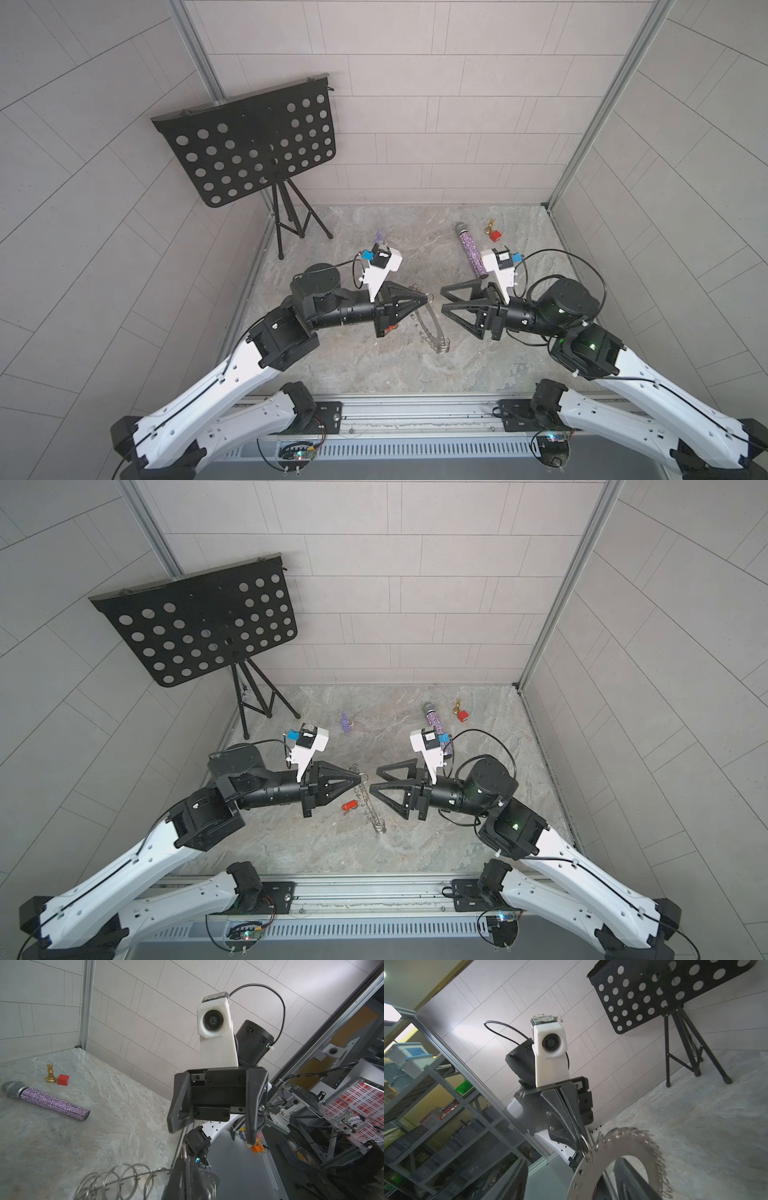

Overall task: Attach keys to a key ring
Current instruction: Adjust the keyring.

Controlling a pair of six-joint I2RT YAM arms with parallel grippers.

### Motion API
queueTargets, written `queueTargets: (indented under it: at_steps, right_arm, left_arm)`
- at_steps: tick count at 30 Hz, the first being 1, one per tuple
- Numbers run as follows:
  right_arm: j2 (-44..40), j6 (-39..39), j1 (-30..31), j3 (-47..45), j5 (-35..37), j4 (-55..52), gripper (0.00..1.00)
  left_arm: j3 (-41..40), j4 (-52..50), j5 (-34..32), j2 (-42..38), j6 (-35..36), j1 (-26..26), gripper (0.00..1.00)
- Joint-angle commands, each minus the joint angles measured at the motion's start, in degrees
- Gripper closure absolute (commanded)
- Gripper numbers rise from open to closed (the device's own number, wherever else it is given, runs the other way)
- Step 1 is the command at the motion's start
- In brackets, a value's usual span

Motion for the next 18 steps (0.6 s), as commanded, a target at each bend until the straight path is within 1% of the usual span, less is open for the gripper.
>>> queueTargets:
  at_steps: [1,4,8,11,13,15,18]
  right_arm:
    - [-1.66,-7.09,0.16,2.58,2.72,-9.91,0.31]
    - [-0.84,-10.80,0.17,4.34,2.36,-15.16,0.38]
    - [1.32,-13.36,0.15,5.63,0.05,-17.67,0.47]
    - [3.32,-13.66,0.16,5.99,-2.64,-16.93,0.54]
    - [4.47,-13.53,0.15,6.16,-4.11,-16.10,0.60]
    - [5.13,-13.17,0.28,6.15,-5.12,-15.01,0.65]
    - [5.37,-12.61,0.35,5.98,-6.25,-13.47,0.69]
  left_arm:
    - [5.25,-8.11,1.22,-1.00,5.43,-0.27,1.00]
    - [8.33,-14.69,2.54,0.55,7.94,-0.26,1.00]
    - [10.64,-20.00,3.75,2.43,9.37,-0.19,1.00]
    - [10.79,-20.88,4.97,3.19,9.11,-0.23,1.00]
    - [10.59,-20.90,5.61,3.54,8.71,-0.27,1.00]
    - [10.33,-20.84,5.70,3.42,8.63,-0.27,1.00]
    - [9.98,-20.57,6.09,3.18,8.24,-0.26,1.00]
